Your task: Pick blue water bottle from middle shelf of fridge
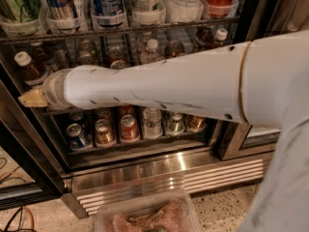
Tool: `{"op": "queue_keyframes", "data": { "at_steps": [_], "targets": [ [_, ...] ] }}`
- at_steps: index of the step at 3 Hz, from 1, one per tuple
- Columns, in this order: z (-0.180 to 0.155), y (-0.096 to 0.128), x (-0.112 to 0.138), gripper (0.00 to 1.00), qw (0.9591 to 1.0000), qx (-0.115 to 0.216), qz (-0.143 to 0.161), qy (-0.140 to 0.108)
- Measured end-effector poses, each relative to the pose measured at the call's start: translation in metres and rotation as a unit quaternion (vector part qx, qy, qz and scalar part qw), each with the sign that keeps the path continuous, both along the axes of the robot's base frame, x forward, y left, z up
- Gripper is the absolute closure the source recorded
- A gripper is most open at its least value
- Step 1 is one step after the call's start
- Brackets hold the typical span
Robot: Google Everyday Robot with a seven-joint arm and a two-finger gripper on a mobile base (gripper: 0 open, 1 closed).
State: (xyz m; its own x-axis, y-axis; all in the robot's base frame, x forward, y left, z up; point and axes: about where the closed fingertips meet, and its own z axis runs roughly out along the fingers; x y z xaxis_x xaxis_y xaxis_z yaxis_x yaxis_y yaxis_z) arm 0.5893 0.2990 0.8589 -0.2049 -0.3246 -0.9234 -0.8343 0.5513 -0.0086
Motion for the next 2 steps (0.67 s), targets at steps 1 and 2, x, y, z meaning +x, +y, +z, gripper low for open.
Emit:
{"op": "queue_keyframes", "data": {
  "at_steps": [1, 2],
  "targets": [
    [-0.0139, -0.0035, 0.0145, 0.21, 0.9999, -0.013, -0.011, -0.002],
    [-0.0153, -0.0043, 0.0153, 0.21, 0.9998, -0.014, -0.012, -0.002]
  ]
}}
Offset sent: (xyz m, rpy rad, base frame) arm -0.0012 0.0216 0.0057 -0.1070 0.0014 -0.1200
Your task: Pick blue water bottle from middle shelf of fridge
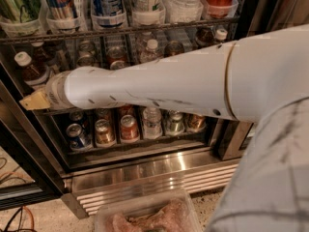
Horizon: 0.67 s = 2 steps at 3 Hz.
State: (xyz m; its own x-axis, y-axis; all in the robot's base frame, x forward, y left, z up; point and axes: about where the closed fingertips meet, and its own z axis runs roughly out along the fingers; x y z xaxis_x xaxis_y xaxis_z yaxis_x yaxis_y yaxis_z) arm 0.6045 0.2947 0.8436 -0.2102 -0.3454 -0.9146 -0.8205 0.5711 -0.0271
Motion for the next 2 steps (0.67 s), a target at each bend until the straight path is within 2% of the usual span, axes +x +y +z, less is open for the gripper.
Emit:
{"op": "queue_keyframes", "data": {
  "at_steps": [1, 2],
  "targets": [
    [-0.0065, -0.0052, 0.0106, 0.19, 0.9999, -0.006, -0.011, -0.001],
    [-0.0081, -0.0085, 0.0118, 0.37, 0.9998, -0.005, -0.017, -0.001]
  ]
}}
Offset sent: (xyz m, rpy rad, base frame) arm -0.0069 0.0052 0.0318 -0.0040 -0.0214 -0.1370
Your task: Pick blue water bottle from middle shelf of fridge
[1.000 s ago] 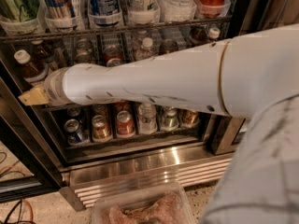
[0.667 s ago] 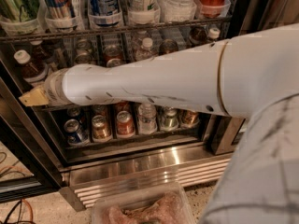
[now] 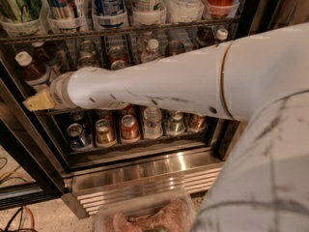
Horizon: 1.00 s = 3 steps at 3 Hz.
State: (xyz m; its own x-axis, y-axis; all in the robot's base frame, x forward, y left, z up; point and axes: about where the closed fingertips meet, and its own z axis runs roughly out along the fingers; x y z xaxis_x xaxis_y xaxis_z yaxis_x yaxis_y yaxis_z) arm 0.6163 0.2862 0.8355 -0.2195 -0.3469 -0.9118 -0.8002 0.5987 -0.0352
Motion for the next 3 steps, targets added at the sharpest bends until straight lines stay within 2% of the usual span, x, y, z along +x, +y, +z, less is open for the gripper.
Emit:
{"op": "queue_keyframes", "data": {
  "at_steps": [2, 3],
  "targets": [
    [-0.0001, 0.0, -0.0002, 0.84, 1.0, 0.0, 0.0, 0.0],
    [-0.0001, -0.0001, -0.0002, 1.0, 1.0, 0.0, 0.0, 0.0]
  ]
}}
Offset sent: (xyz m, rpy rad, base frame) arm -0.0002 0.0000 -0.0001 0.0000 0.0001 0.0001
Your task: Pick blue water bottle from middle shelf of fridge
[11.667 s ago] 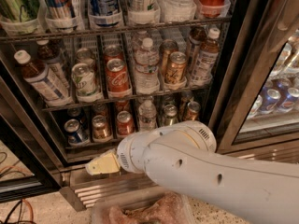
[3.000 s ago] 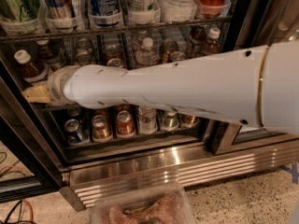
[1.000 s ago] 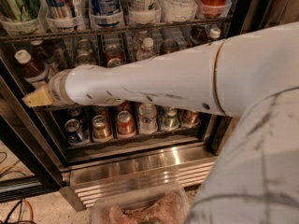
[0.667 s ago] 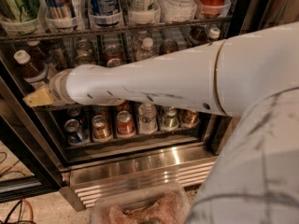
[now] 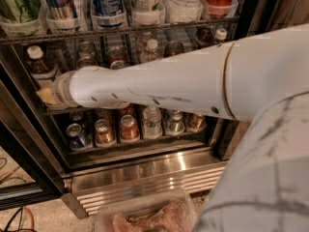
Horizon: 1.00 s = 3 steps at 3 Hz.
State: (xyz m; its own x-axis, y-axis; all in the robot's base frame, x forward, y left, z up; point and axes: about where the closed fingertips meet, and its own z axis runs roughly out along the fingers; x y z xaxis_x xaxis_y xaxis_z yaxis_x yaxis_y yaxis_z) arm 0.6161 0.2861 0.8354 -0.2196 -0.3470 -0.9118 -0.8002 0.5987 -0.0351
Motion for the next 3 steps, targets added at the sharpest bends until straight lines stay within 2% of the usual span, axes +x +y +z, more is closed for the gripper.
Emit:
{"op": "queue_keyframes", "data": {
  "at_steps": [2, 3],
  "targets": [
    [0.002, -0.001, -0.001, 1.0, 1.0, 0.0, 0.0, 0.0],
    [0.001, -0.005, -0.012, 1.0, 0.9998, 0.017, -0.012, 0.002]
  ]
}}
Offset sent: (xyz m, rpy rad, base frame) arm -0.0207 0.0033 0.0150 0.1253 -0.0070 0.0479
